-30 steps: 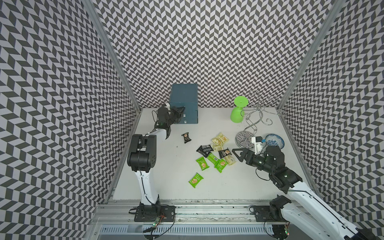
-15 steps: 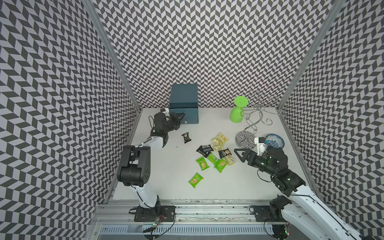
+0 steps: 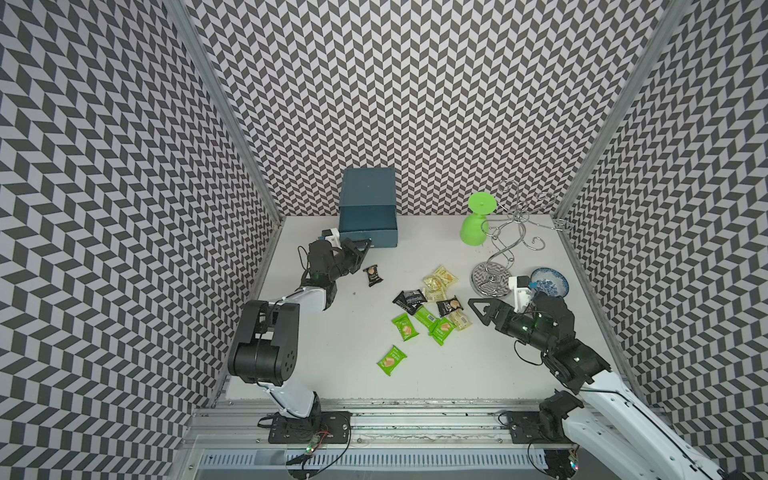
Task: Place the cookies into the drawer by color
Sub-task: Open the drawer in the storage box, then pick up the cookie at the center of the board.
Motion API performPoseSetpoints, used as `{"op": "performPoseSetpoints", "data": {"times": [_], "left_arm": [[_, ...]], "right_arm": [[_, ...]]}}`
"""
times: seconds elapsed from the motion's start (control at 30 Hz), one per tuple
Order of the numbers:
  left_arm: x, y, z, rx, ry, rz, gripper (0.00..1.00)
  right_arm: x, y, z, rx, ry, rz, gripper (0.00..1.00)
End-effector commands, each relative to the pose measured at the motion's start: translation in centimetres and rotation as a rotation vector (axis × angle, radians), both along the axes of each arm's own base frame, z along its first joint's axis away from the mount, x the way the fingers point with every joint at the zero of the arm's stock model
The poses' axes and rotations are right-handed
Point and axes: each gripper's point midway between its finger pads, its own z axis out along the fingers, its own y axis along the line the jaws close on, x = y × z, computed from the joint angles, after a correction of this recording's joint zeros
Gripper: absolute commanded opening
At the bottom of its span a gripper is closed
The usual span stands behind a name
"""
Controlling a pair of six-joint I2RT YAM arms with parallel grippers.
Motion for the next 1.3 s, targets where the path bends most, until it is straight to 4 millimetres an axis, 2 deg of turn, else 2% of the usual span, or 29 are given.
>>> {"op": "performPoseSetpoints", "data": {"times": [0.0,0.13,0.3,0.37,0.47,0.6,0.73,0.83,0.93,1.0,1.13,1.27], "left_arm": [[0.4,-0.5,0.5,0.029,-0.028,-0.024,0.10],[1.1,-0.2,0.3,0.042,-0.031,-0.013,0.26],[0.9,0.5,0.8,0.055,-0.050,0.006,0.31],[0.7,0.9,1.2,0.064,-0.063,0.014,0.40],[0.2,1.3,2.2,0.084,-0.092,0.025,0.61],[-0.5,2.3,4.1,0.136,-0.131,0.053,0.70],[-1.5,4.3,7.2,0.205,-0.193,0.102,0.72],[-2.8,5.7,10.0,0.316,-0.224,0.140,0.67],[-4.6,6.2,12.3,0.563,-0.212,0.197,0.61],[-6.5,6.3,13.3,0.771,-0.179,0.242,0.58],[-11.0,3.7,13.8,1.041,-0.205,0.193,0.59],[-15.5,0.0,11.8,1.169,-0.262,-0.010,0.60]], "right_arm": [[-0.1,-0.1,0.6,0.013,-0.023,-0.007,0.95],[-0.1,-0.2,0.7,0.010,-0.025,-0.014,0.95],[-0.3,-0.5,0.7,0.005,-0.025,-0.022,0.95],[-0.3,-0.5,0.7,0.005,-0.025,-0.024,0.95],[-0.1,-0.5,0.9,0.004,-0.027,-0.027,0.95],[0.0,-0.5,1.1,0.003,-0.029,-0.029,0.95],[0.1,-0.4,1.3,0.003,-0.029,-0.028,0.95],[0.3,-0.4,1.4,0.004,-0.033,-0.035,0.95],[0.4,-0.3,1.3,0.010,-0.033,-0.036,0.95],[0.6,-0.2,1.2,0.011,-0.028,-0.036,0.95],[1.0,0.2,0.9,0.012,-0.020,-0.026,0.95],[1.3,0.8,0.9,0.025,-0.017,-0.005,0.95]]}}
